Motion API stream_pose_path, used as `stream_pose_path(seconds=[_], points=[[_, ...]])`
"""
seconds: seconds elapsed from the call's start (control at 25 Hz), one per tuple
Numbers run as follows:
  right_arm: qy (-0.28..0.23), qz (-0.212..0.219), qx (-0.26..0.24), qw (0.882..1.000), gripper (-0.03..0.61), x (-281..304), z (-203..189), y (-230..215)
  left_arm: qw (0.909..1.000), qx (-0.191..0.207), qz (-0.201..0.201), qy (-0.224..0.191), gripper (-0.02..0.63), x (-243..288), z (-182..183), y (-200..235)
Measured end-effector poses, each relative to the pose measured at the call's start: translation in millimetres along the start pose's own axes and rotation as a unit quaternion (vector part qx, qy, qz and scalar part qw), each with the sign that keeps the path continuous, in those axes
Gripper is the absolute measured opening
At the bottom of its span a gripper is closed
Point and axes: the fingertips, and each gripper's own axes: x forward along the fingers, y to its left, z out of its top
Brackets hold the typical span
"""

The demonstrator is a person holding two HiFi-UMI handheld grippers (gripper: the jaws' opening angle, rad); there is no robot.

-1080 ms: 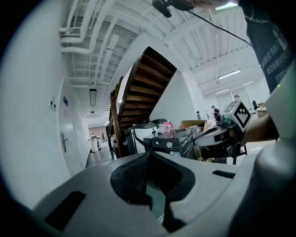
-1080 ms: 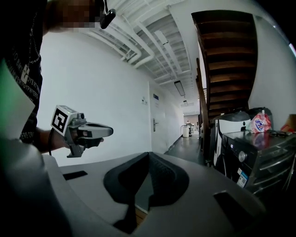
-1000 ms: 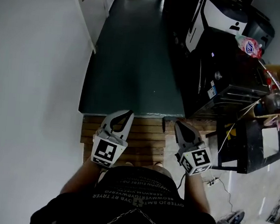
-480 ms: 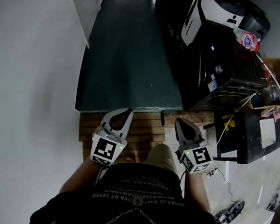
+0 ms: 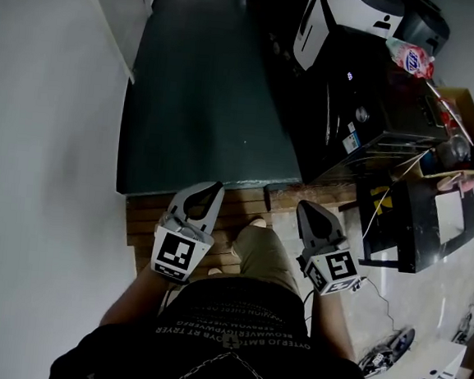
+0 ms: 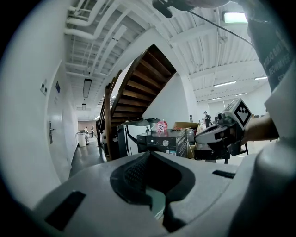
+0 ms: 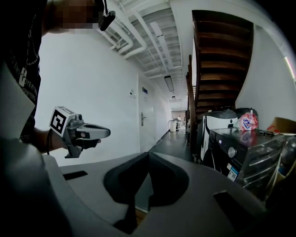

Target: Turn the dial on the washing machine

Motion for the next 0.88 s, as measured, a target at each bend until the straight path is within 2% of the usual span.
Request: stream_pose_path(seconds=[0.16, 0.4, 0.64, 0.88], points=[[-0.001, -0.004, 0.006, 1.000, -0.003, 22.2, 1.1, -30.6, 0.9999, 0.005, -0.011, 0.007, 0.005, 38.1, 2.8, 8.4], [-0.004, -0.019, 0.018, 1.000, -0.003, 54.0, 12.9, -99.8, 0.9995, 0.011, -0.027, 0.013, 0.005, 117.2, 20.9, 26.9], [-0.004, -0.029, 0.034, 0.999, -0.003, 90.4, 37.6, -179.0, 0.9988, 0.032, -0.038, 0.002, 0.005, 208.5, 65.5, 46.1], [0.002, -0.013, 0.035, 0.999, -0.003, 123.6, 86.8, -237.8, 0.9992, 0.012, -0.038, -0.009, 0.005, 286.4, 127.7, 70.1]])
